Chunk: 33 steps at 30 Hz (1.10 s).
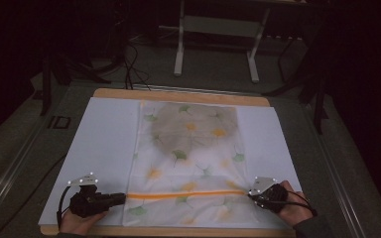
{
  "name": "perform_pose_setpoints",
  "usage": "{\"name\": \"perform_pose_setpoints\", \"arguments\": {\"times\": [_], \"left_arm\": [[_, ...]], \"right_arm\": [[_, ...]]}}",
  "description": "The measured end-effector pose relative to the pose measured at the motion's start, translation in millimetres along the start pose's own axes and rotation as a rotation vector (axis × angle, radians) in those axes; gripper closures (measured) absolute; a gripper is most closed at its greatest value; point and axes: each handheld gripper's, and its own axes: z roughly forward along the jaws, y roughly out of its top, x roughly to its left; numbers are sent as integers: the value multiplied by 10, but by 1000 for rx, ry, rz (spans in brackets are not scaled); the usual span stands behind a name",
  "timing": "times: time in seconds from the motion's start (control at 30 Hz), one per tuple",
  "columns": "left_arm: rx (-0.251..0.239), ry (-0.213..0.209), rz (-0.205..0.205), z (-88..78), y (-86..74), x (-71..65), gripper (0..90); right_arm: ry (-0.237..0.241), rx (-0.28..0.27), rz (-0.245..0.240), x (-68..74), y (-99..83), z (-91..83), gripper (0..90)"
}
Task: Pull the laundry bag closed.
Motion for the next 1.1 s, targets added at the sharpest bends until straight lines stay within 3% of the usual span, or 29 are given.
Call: {"name": "perform_pose_setpoints", "arguments": {"times": [0.1,0.2,0.27,0.3,0.4,0.47,0.5,0.57,0.7,0.8,1.0,1.1], "left_arm": [[-16,12,-5,-26,1,12,770],[-28,44,1,-41,6,8,758],[-42,74,8,-66,15,0,759],[-42,74,8,-66,15,0,759],[-64,103,11,-91,22,4,760],[-69,110,11,-94,23,7,760],[-76,144,20,-98,33,10,760],[-90,186,26,-99,39,-4,740],[-93,227,41,-91,50,-16,729],[-86,256,62,-75,54,-23,716],[-93,355,92,-36,74,-11,699],[-102,394,93,-23,83,36,682]], "right_arm": [[0,-9,27,-18,-27,-5,764],[-8,-68,93,-64,-95,-54,714],[15,-125,145,-95,-141,-81,695],[15,-125,145,-95,-141,-81,695],[19,-179,233,-137,-223,-77,656],[19,-179,233,-137,-223,-77,656],[18,-192,273,-134,-244,-29,626],[10,-201,309,-141,-248,7,610],[1,-244,406,-186,-250,95,589],[-17,-273,456,-189,-257,161,584],[-107,-344,536,-204,-303,165,576],[-112,-352,566,-212,-346,179,559]]}}
